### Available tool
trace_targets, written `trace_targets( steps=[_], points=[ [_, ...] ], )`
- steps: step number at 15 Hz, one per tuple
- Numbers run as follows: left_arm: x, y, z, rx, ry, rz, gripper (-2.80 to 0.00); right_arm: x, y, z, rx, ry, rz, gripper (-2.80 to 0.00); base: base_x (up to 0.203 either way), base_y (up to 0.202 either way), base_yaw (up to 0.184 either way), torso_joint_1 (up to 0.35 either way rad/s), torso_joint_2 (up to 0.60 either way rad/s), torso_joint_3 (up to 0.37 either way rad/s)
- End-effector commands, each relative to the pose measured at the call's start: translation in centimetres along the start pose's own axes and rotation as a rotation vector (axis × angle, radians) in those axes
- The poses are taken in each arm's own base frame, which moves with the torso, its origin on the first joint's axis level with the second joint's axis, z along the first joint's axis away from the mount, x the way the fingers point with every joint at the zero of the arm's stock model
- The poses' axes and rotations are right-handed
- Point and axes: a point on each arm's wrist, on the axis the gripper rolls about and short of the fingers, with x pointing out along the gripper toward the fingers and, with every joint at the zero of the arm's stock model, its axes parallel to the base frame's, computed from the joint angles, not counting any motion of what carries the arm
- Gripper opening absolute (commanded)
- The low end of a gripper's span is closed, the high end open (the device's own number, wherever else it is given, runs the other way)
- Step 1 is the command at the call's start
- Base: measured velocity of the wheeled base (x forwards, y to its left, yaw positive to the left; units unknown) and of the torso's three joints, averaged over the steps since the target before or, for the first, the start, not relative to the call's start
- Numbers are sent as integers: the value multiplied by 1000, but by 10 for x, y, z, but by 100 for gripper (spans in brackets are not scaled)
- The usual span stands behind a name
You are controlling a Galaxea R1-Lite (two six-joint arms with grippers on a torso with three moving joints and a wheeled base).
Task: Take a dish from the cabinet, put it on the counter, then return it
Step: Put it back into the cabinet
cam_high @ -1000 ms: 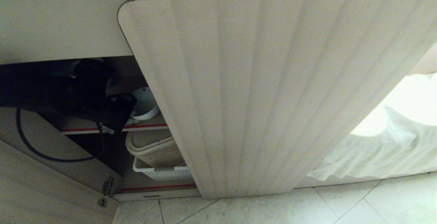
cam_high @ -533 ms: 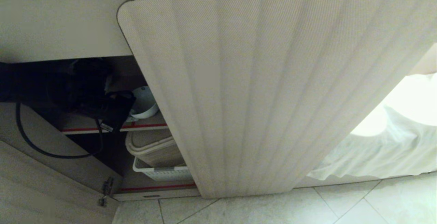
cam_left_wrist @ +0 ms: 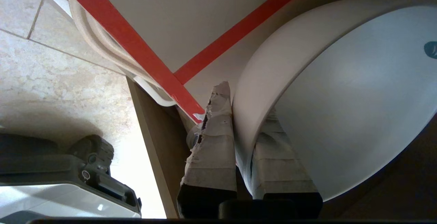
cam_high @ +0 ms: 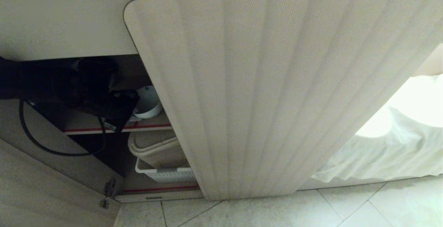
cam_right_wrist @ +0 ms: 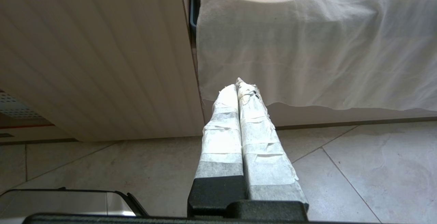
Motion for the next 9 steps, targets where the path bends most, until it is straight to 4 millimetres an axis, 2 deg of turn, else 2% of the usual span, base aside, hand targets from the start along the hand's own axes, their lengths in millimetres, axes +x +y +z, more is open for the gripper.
trace_targets(
  steps=[1, 9],
  points=[
    [0, -3, 1, -5, -4, -10, -280, 0, 0, 0, 0, -1, 1, -280, 0, 0, 0, 0, 0, 0],
    [-12, -8, 1, -10, -25, -37, -280, 0, 0, 0, 0, -1, 1, -280, 0, 0, 0, 0, 0, 0]
  ],
)
